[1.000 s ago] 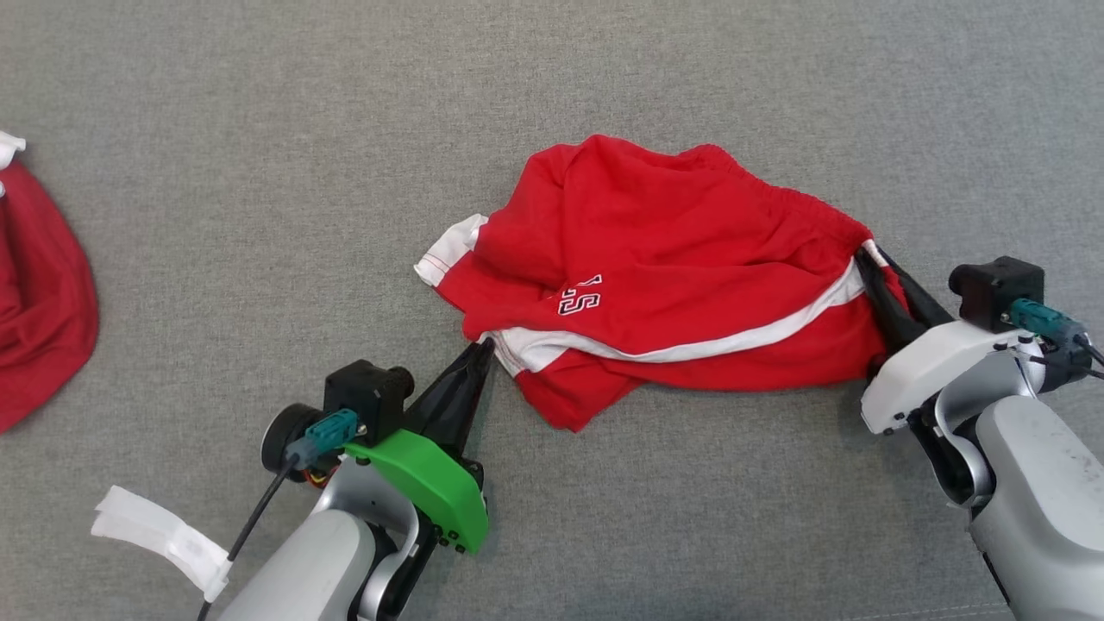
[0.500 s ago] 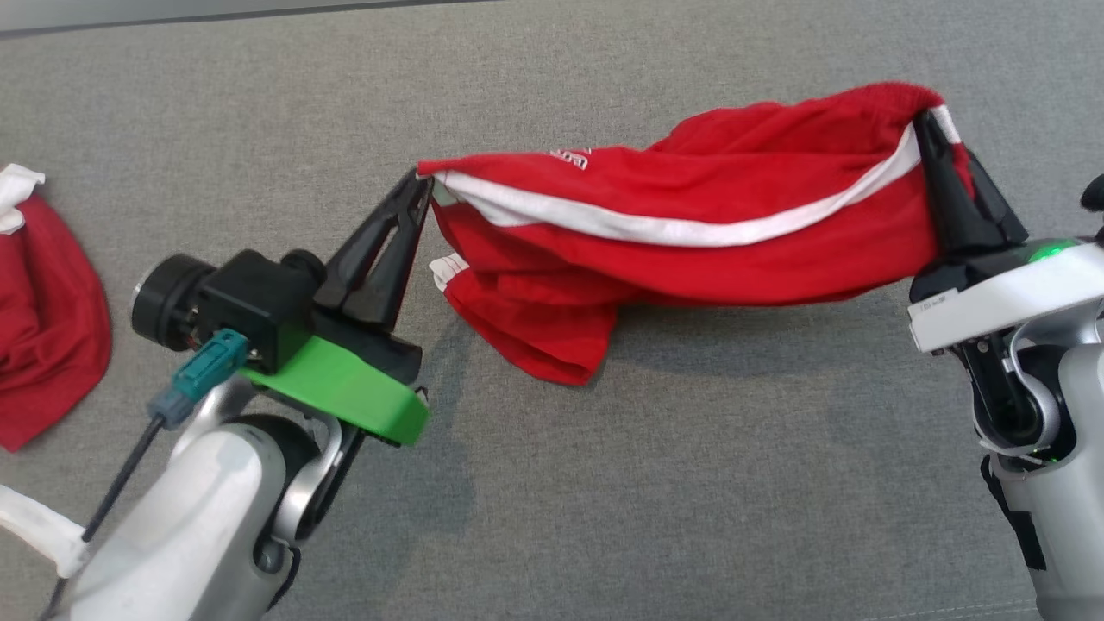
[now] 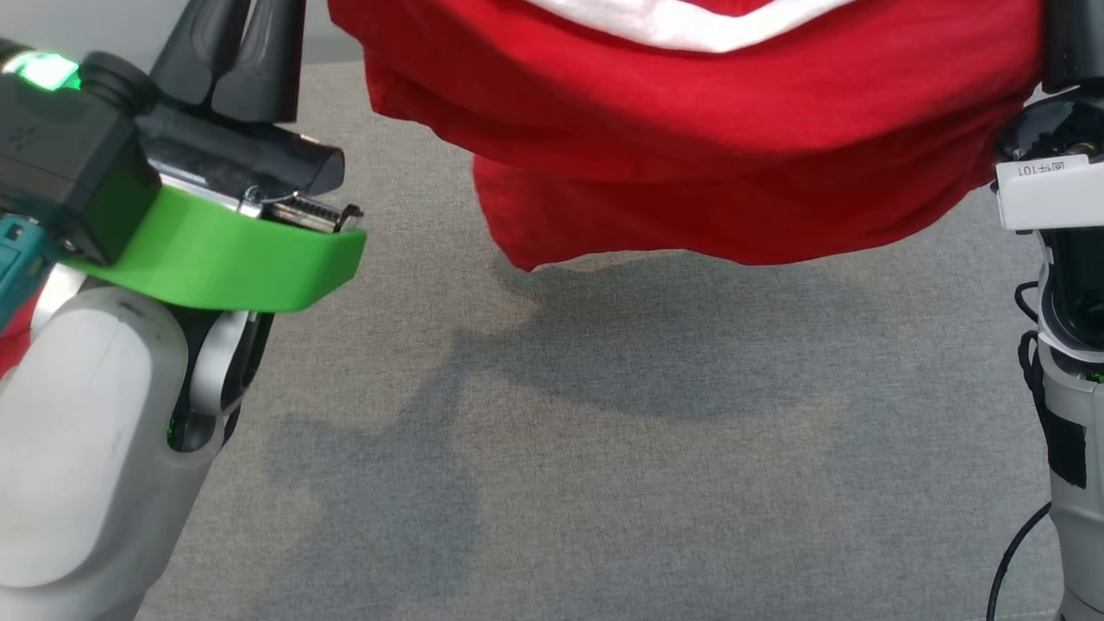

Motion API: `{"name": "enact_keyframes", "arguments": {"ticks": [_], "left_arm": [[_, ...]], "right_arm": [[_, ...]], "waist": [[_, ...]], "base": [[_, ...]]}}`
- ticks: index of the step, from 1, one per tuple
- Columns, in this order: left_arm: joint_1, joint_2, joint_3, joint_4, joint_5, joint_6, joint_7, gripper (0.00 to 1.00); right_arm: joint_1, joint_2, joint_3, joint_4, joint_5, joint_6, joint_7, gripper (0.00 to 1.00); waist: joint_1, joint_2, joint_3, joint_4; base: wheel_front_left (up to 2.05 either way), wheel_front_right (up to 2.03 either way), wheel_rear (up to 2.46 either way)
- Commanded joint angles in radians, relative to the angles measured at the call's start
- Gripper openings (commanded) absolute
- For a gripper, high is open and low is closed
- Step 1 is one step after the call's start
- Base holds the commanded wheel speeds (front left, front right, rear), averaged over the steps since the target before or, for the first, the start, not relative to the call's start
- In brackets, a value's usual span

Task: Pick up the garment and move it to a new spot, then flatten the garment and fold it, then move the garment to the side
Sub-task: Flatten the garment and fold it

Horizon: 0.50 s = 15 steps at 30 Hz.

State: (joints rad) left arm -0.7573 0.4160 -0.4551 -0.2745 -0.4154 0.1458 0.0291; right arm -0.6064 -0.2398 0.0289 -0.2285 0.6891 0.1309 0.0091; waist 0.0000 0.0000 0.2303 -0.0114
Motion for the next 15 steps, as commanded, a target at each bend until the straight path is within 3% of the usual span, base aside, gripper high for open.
{"name": "enact_keyframes", "arguments": {"ticks": [1,9,15], "left_arm": [[-0.019,-0.009,0.002,-0.003,0.010,0.006,-0.002,0.00],[-0.044,-0.017,-0.002,0.010,0.004,0.007,-0.005,0.00],[-0.112,-0.033,-0.003,0.099,-0.019,-0.033,-0.022,0.00]], "right_arm": [[-0.014,0.005,0.002,-0.011,-0.007,0.000,0.011,0.00],[-0.039,0.021,0.001,-0.012,-0.029,0.000,0.047,0.00],[-0.110,0.023,0.010,0.071,-0.031,0.000,0.068,0.00]], "waist": [[0.0000,0.0000,-0.010,0.003],[0.0000,0.0000,0.003,-0.001],[0.0000,0.0000,0.062,0.001]], "base": [[0.00,0.00,0.00],[0.00,0.00,0.00],[0.00,0.00,0.00]]}}
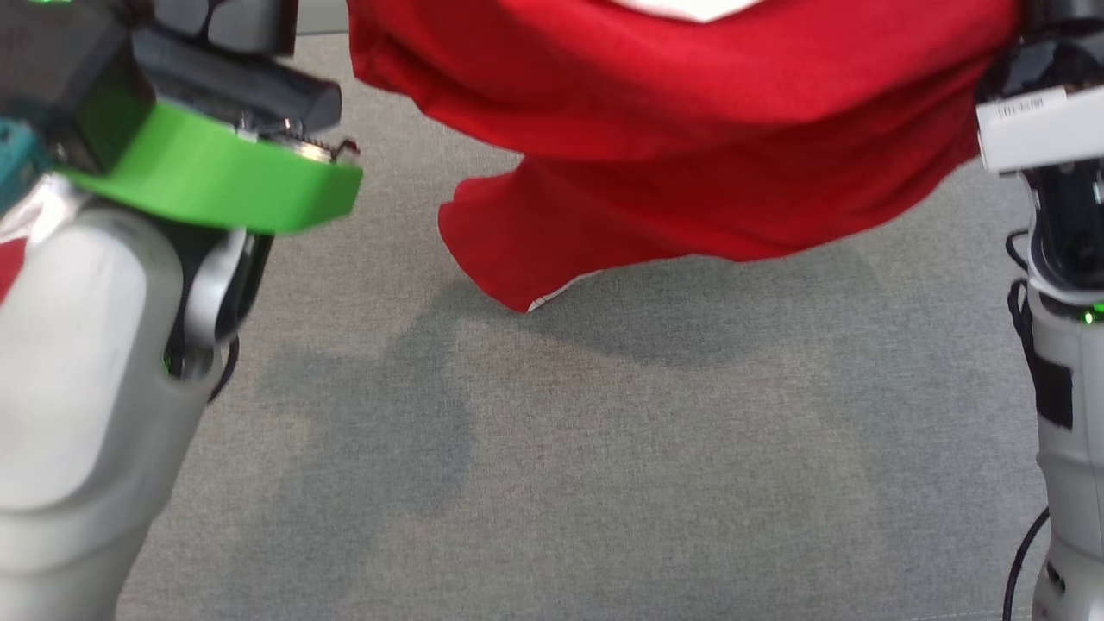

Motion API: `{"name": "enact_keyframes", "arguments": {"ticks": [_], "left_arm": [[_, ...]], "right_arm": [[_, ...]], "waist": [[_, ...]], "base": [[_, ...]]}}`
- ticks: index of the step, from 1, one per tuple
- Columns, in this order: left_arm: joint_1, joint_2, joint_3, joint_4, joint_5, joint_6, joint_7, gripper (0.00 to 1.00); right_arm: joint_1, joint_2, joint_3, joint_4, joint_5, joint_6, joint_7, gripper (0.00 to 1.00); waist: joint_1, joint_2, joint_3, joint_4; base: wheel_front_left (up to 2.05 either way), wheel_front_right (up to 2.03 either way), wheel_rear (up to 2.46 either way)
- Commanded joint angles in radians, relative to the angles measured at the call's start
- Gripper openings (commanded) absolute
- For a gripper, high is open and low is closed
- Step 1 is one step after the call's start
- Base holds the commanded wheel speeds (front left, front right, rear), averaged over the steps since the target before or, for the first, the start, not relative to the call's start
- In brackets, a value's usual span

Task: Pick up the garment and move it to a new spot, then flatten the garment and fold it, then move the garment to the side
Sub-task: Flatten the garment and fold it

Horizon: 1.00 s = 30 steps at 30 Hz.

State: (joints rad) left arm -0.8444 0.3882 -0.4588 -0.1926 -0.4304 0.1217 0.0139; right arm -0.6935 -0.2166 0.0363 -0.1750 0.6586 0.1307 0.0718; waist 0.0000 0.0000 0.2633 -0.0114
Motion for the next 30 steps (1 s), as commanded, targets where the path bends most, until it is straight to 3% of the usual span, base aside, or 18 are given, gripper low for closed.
{"name": "enact_keyframes", "arguments": {"ticks": [1,9,11,23,30], "left_arm": [[-0.047,-0.011,-0.001,0.049,-0.010,-0.021,-0.011,0.00],[-0.328,-0.095,-0.017,0.441,-0.029,-0.150,-0.107,0.00],[-0.439,-0.131,-0.012,0.618,-0.036,-0.184,-0.162,0.00],[-0.675,-0.207,0.015,1.106,-0.069,-0.228,-0.251,0.00],[-0.621,-0.256,0.020,1.232,-0.125,-0.248,-0.271,0.00]], "right_arm": [[-0.048,0.000,0.005,0.045,0.000,0.000,0.004,0.00],[-0.370,0.031,0.051,0.401,0.011,0.000,-0.040,0.00],[-0.499,0.069,0.053,0.563,0.025,0.000,-0.098,0.00],[-0.792,0.150,0.114,1.048,0.052,0.000,-0.290,0.00],[-0.778,0.148,0.230,1.156,0.074,0.000,-0.286,0.00]], "waist": [[0.0000,0.0000,0.043,0.001],[0.0000,0.0000,0.155,-0.002],[0.0000,0.0000,0.180,-0.003],[0.0000,0.0000,0.218,-0.029],[0.0000,0.0000,0.257,-0.016]], "base": [[0.00,0.00,0.00],[0.00,0.00,0.00],[0.00,0.00,0.00],[0.00,0.00,0.00],[0.00,0.00,0.00]]}}
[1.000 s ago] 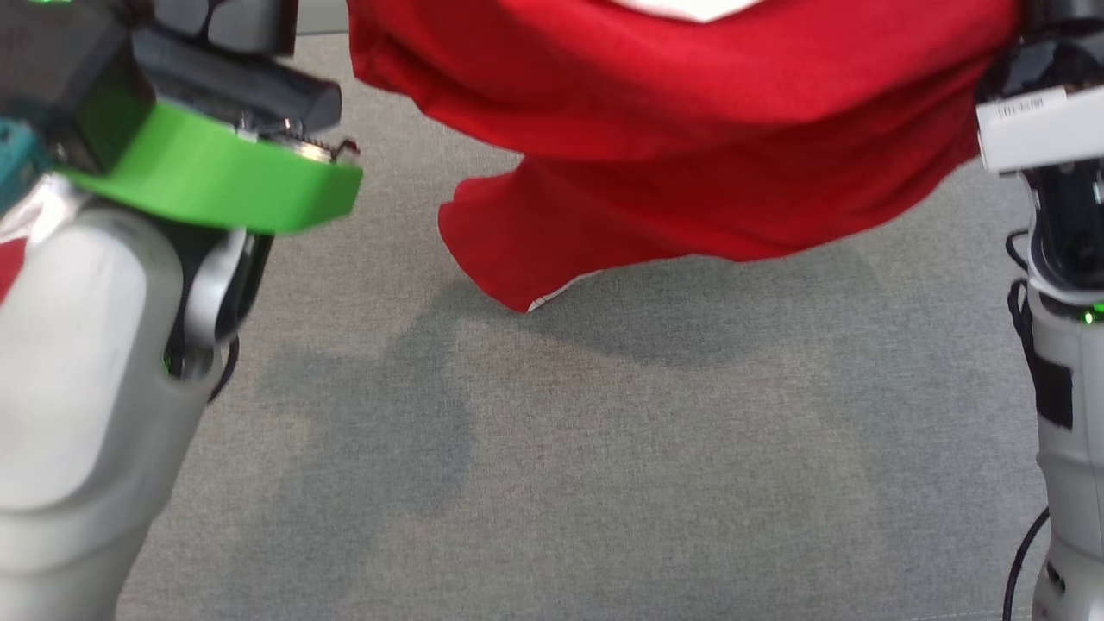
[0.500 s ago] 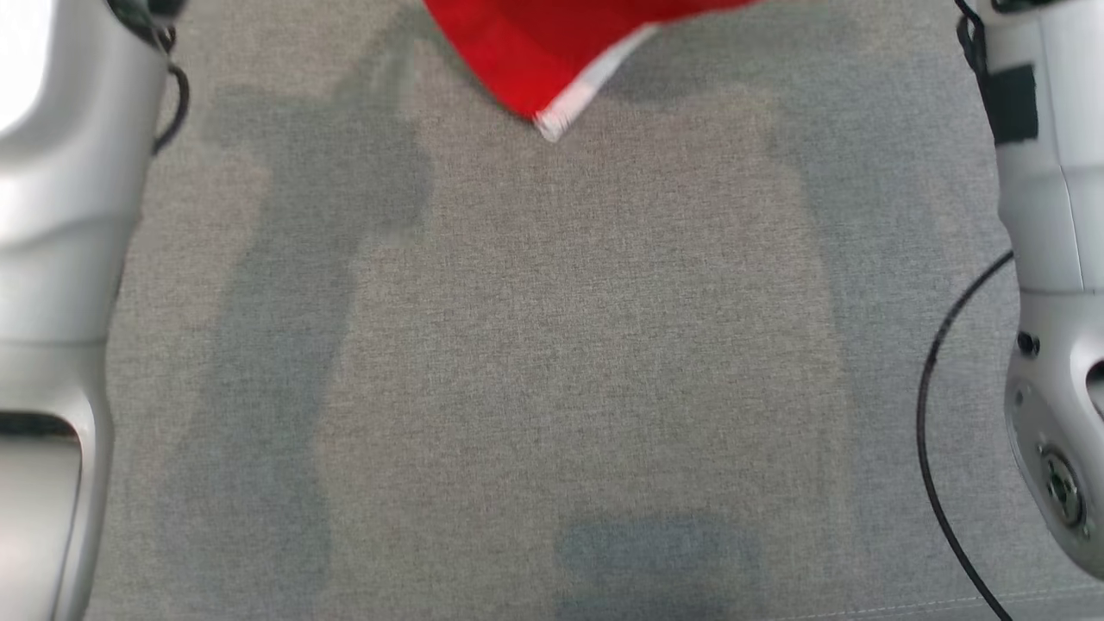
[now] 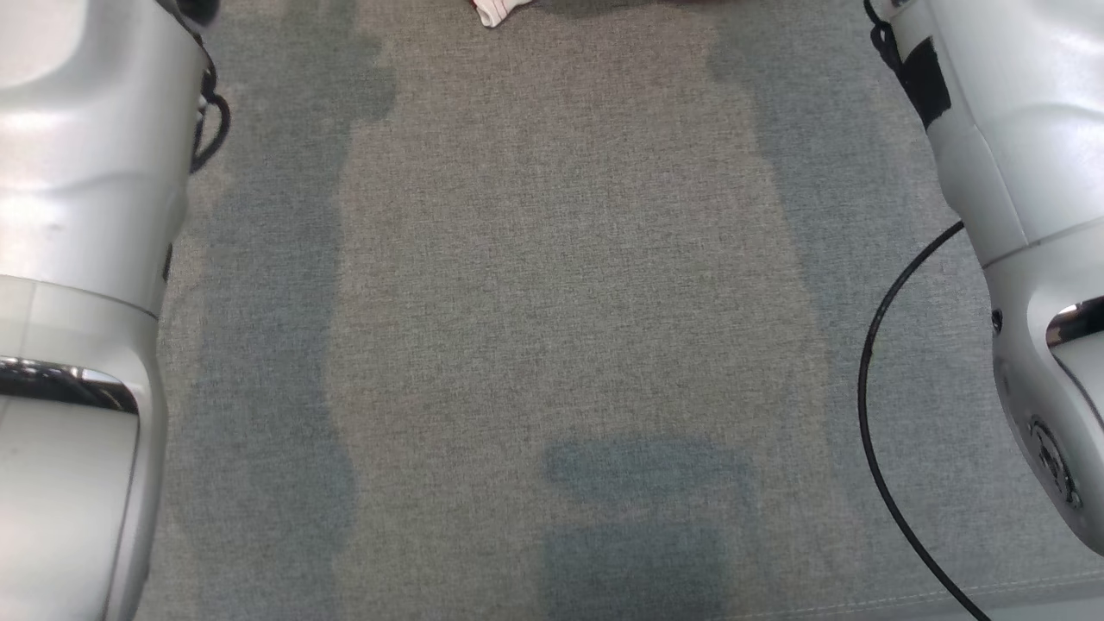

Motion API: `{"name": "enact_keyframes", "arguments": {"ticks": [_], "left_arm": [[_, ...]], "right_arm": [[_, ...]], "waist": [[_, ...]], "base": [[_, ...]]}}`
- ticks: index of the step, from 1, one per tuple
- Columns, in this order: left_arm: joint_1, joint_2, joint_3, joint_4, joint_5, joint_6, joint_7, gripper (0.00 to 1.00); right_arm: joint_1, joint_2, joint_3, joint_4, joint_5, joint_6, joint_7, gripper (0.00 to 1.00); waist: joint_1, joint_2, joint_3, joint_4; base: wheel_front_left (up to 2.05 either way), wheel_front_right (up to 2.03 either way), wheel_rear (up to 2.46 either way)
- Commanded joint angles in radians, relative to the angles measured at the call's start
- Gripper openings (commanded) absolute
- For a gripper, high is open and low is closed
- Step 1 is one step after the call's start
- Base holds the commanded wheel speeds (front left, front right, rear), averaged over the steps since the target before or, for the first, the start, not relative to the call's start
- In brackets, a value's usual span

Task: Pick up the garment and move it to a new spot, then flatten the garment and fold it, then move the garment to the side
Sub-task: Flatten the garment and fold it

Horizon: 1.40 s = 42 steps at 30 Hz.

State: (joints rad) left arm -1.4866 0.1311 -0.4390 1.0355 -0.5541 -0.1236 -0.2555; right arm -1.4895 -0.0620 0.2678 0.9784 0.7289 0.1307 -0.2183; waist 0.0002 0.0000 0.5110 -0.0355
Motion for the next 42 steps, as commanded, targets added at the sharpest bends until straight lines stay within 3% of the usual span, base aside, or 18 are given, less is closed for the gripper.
{"name": "enact_keyframes", "arguments": {"ticks": [1,6,13,18,24,27,30,37,42], "left_arm": [[0.042,-0.005,0.007,0.006,-0.016,-0.005,-0.004,0.00],[0.209,-0.032,0.009,-0.051,-0.041,-0.007,-0.009,0.00],[0.554,-0.021,0.062,-0.295,0.017,-0.008,-0.009,0.00],[0.793,-0.009,0.087,-0.490,0.099,-0.007,-0.008,0.00],[1.034,0.013,0.109,-0.687,0.140,0.005,-0.008,0.00],[1.208,0.041,0.112,-0.830,0.158,0.045,-0.005,0.00],[1.283,0.051,0.104,-0.900,0.162,0.072,0.022,0.00],[1.518,0.088,0.074,-1.148,0.140,0.159,0.200,0.00],[1.603,0.119,0.079,-1.298,0.149,0.211,0.282,0.00]], "right_arm": [[0.041,-0.017,0.022,0.000,0.009,0.000,0.004,0.00],[0.221,-0.083,0.142,-0.079,0.072,0.000,0.020,0.00],[0.582,-0.192,0.237,-0.293,0.225,0.000,-0.014,0.00],[0.800,-0.245,0.241,-0.468,0.283,0.000,-0.041,0.00],[0.998,-0.279,0.197,-0.578,0.234,0.000,-0.048,0.00],[1.134,-0.268,0.149,-0.652,0.187,0.000,-0.049,0.00],[1.197,-0.254,0.134,-0.702,0.172,0.000,-0.049,0.00],[1.421,-0.259,0.071,-0.839,0.124,0.000,-0.016,0.00],[1.527,-0.245,0.004,-0.938,0.078,0.000,0.023,0.00]], "waist": [[-0.0002,0.0000,0.014,0.011],[-0.0002,0.0000,0.010,0.036],[-0.0002,0.0000,-0.045,0.046],[-0.0002,0.0000,-0.101,0.037],[-0.0002,0.0000,-0.159,0.017],[-0.0002,0.0000,-0.204,0.004],[-0.0002,0.0000,-0.226,0.003],[-0.0002,0.0000,-0.289,0.017],[-0.0002,0.0000,-0.289,0.028]], "base": [[0.00,0.00,0.00],[0.00,0.00,0.00],[0.00,0.00,0.00],[0.00,0.00,0.00],[0.00,0.00,0.00],[0.00,0.00,0.00],[0.00,0.00,0.00],[0.00,0.00,0.00],[0.00,0.00,0.00]]}}
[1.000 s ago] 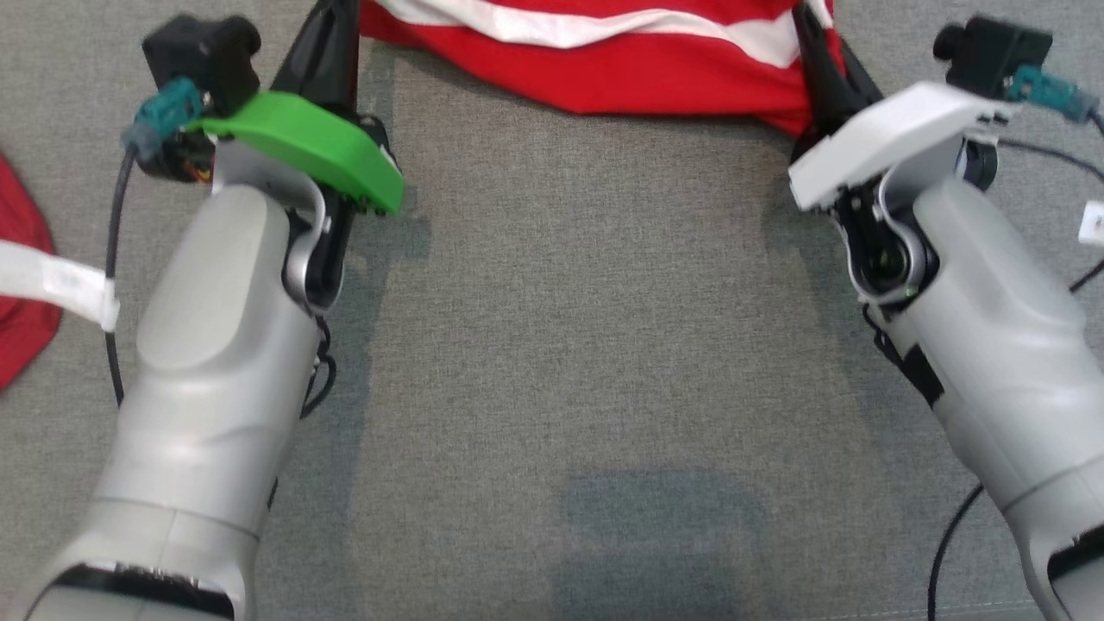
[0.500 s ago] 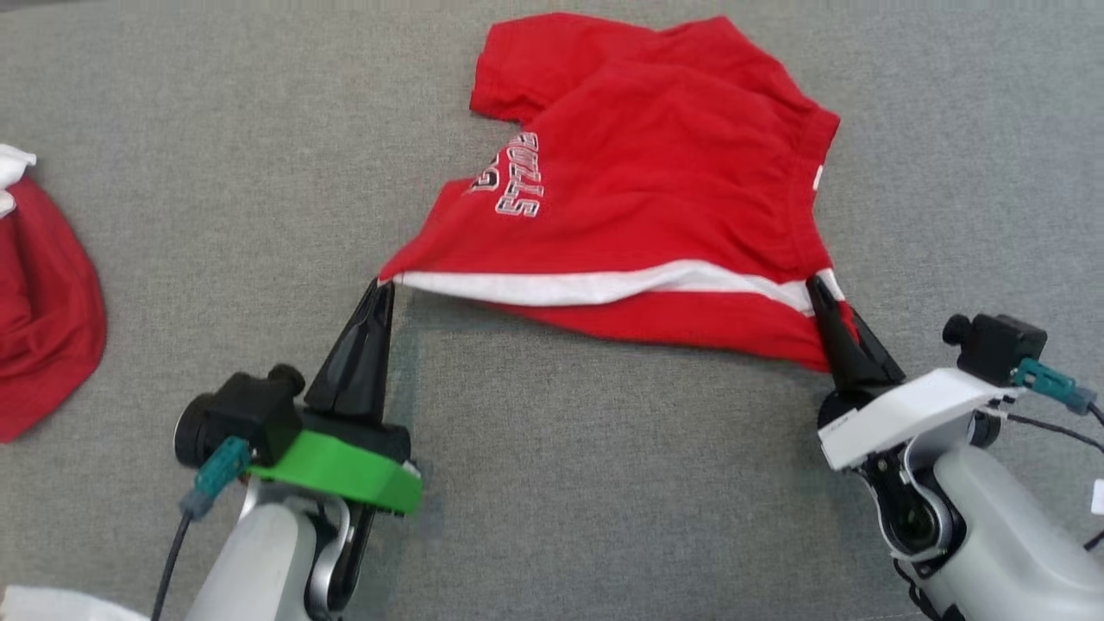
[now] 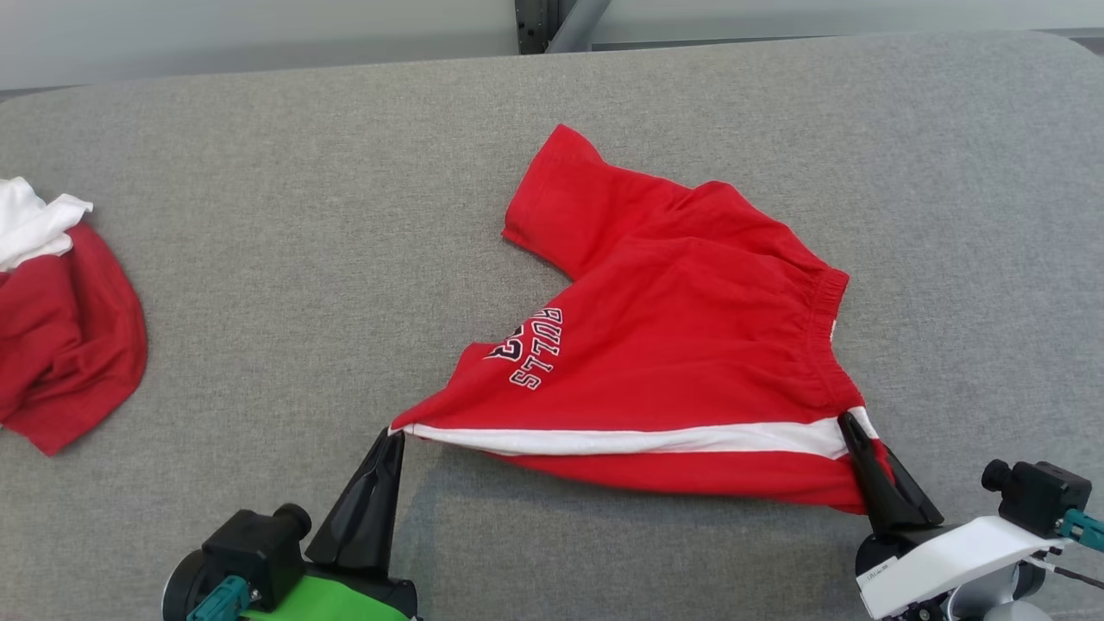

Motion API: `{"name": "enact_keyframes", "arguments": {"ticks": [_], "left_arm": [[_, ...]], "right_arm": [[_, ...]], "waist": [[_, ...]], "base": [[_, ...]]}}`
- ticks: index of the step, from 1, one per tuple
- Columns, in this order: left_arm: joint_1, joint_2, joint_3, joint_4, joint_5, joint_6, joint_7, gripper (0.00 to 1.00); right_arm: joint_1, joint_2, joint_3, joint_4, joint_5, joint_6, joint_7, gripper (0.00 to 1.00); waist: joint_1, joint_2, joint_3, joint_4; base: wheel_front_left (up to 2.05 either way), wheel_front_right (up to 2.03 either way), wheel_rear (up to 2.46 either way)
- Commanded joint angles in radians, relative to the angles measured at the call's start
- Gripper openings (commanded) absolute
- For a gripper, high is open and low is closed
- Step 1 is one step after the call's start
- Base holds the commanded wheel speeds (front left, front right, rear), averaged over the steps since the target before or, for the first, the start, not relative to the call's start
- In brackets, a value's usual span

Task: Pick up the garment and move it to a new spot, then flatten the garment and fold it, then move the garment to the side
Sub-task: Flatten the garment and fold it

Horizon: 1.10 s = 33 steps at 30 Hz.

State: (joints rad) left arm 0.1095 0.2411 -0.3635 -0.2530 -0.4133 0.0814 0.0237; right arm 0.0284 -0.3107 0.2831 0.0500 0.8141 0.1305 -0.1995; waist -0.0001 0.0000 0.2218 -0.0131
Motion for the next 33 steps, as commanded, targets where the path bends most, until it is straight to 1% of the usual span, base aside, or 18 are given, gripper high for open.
{"name": "enact_keyframes", "arguments": {"ticks": [1,8,14,19,20,25,28,33], "left_arm": [[0.014,0.016,0.006,-0.026,0.009,0.009,0.012,0.00],[0.024,0.028,-0.004,-0.074,0.010,0.020,0.057,0.00],[-0.023,0.019,0.013,-0.096,0.021,0.028,0.022,0.00],[-0.069,0.029,0.008,-0.080,0.030,0.012,0.024,0.00],[-0.077,0.030,0.007,-0.080,0.032,0.010,0.021,0.00],[-0.096,0.023,0.000,-0.095,0.037,0.011,0.016,0.00],[-0.128,0.029,0.001,-0.112,0.044,0.003,0.010,0.00],[-0.249,0.046,0.005,-0.100,0.067,-0.031,0.016,0.00]], "right_arm": [[0.022,0.008,-0.025,-0.024,-0.015,0.000,0.016,0.00],[0.064,0.063,-0.107,-0.097,-0.077,0.000,0.079,0.00],[0.036,0.110,-0.162,-0.161,-0.120,0.000,0.065,0.00],[0.002,0.136,-0.188,-0.176,-0.137,0.000,0.083,0.00],[-0.004,0.132,-0.186,-0.182,-0.146,0.000,0.087,0.00],[0.002,0.153,-0.199,-0.207,-0.146,0.000,0.102,0.00],[0.002,0.170,-0.214,-0.239,-0.148,0.000,0.103,0.00],[-0.035,0.215,-0.249,-0.270,-0.118,0.000,0.112,0.00]], "waist": [[0.0001,0.0000,0.001,0.007],[0.0001,0.0000,0.013,0.005],[0.0001,0.0000,0.028,0.000],[0.0001,0.0000,0.023,0.000],[0.0001,0.0000,0.021,0.001],[0.0001,0.0000,0.017,0.005],[0.0001,0.0000,0.021,0.008],[0.0001,0.0000,0.044,-0.002]], "base": [[0.00,0.00,0.00],[0.00,0.00,0.00],[0.00,0.00,0.00],[0.00,0.00,0.00],[0.00,0.00,0.00],[0.00,0.00,0.00],[0.00,0.00,0.00],[0.00,0.00,0.00]]}}
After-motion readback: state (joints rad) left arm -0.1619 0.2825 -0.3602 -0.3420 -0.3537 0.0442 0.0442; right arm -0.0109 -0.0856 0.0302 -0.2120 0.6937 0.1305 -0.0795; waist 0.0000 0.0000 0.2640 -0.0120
